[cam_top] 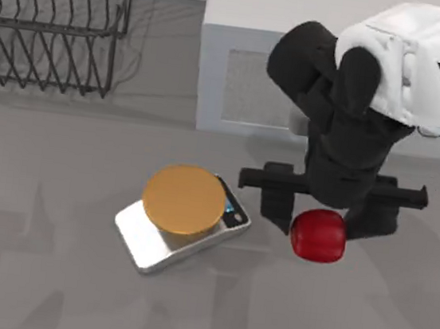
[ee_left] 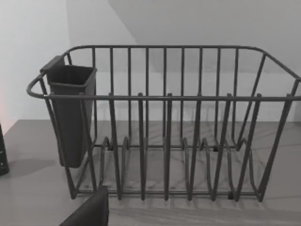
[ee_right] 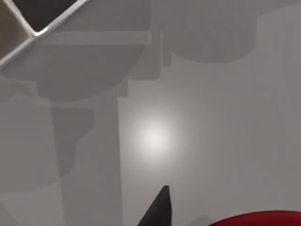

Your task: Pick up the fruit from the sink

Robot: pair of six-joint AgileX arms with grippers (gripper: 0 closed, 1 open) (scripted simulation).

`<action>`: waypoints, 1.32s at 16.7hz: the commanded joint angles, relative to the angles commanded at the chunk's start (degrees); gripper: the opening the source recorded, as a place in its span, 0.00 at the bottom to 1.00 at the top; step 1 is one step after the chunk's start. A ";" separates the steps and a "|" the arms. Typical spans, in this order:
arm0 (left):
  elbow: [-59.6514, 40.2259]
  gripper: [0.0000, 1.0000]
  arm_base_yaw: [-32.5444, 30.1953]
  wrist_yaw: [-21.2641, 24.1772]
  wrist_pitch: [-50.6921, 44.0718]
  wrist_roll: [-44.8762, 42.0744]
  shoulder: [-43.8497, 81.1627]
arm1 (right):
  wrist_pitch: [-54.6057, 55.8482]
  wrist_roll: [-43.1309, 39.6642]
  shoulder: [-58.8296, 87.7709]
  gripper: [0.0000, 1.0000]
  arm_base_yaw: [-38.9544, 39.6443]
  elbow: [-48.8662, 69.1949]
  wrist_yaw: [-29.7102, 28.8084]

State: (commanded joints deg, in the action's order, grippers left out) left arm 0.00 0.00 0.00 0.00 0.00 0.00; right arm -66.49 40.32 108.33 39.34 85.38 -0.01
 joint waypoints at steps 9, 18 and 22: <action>0.00 1.00 0.00 0.00 0.00 0.00 0.00 | 10.83 0.18 1.75 0.00 0.27 -9.64 -0.04; 0.00 1.00 0.00 0.00 0.00 0.00 0.00 | 10.83 0.18 1.75 0.68 0.27 -9.64 -0.04; 0.00 1.00 0.00 0.00 0.00 0.00 0.00 | 10.83 0.18 1.75 0.98 0.27 -9.64 -0.04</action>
State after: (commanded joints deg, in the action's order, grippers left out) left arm 0.00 0.00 0.00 0.00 0.00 0.00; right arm -55.65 40.50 110.08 39.61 75.74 -0.06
